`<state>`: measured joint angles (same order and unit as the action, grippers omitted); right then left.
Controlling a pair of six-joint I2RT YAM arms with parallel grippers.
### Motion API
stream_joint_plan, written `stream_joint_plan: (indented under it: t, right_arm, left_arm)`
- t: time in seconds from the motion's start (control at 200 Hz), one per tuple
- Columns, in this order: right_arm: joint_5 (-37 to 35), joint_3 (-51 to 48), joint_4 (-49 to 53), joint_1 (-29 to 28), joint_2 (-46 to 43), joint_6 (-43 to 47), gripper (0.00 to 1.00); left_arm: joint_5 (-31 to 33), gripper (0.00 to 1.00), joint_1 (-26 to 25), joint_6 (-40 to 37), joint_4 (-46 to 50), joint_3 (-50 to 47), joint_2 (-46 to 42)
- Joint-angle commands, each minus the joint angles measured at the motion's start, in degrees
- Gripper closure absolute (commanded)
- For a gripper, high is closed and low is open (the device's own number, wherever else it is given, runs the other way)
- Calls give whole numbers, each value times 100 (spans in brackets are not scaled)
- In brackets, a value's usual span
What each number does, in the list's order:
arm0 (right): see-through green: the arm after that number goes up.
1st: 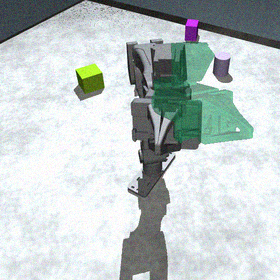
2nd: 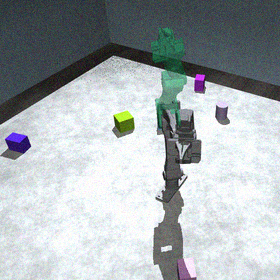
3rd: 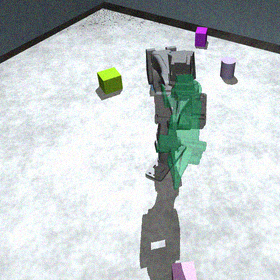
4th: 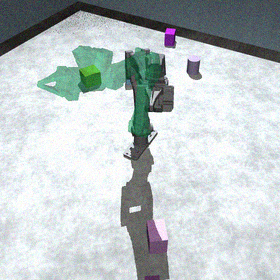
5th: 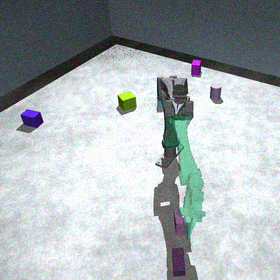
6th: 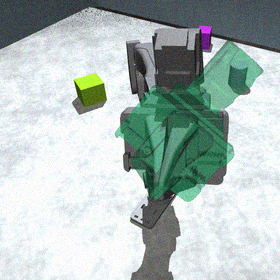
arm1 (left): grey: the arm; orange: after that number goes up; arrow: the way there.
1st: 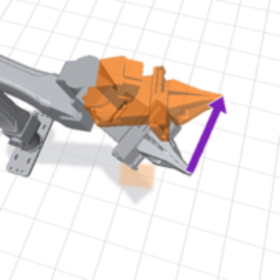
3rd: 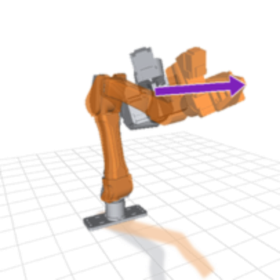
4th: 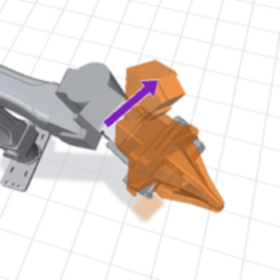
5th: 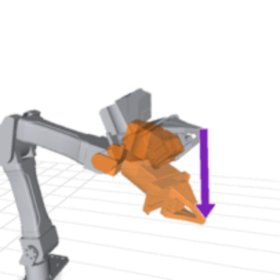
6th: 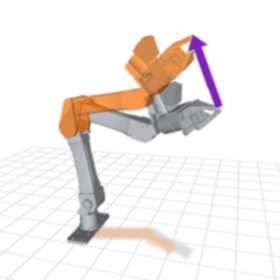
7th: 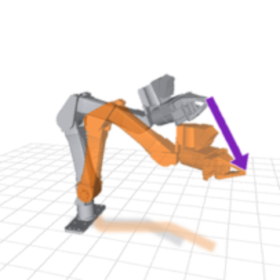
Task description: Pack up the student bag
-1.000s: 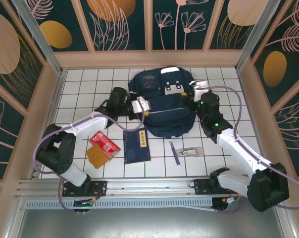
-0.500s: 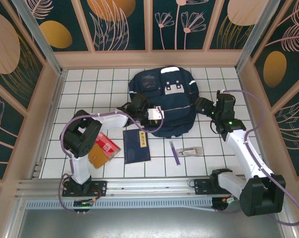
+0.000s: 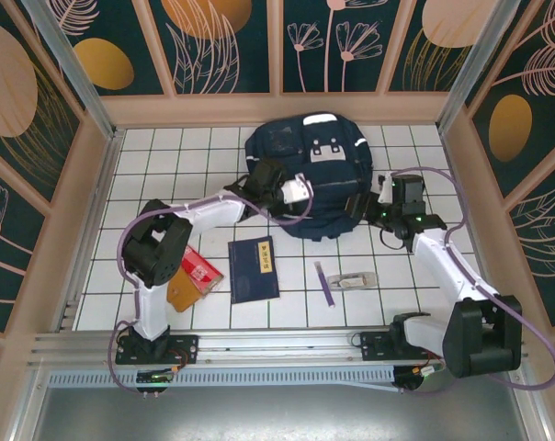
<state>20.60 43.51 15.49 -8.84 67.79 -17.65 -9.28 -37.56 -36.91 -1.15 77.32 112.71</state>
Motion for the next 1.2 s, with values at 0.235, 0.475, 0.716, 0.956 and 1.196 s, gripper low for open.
stream_joint_plan:
  t: [0.235, 0.475, 0.716, 0.956, 1.196]
  right_arm:
    - [1428, 126, -232, -1979, 978, 0, 45]
    - [938, 606, -613, -3494, 2270, -199, 40]
    - [568, 1351, -423, -3910, 3403, -485, 47]
    - [161, 1461, 43, -3932, 3567, -416, 55]
    - [322, 1456, 22, -3932, 3939, -659, 90]
  left_arm:
    - [-467, 100, 789, 2172, -599, 749, -479]
    - [-246, 99, 917, 2691, -636, 461, -303]
    - [-37, 70, 952, 3961, 971, 31, -1045]
    - [105, 51, 961, 6317, 2604, -1681, -2878]
    - [-1396, 41, 953, 7705, 2494, -3421, -3628]
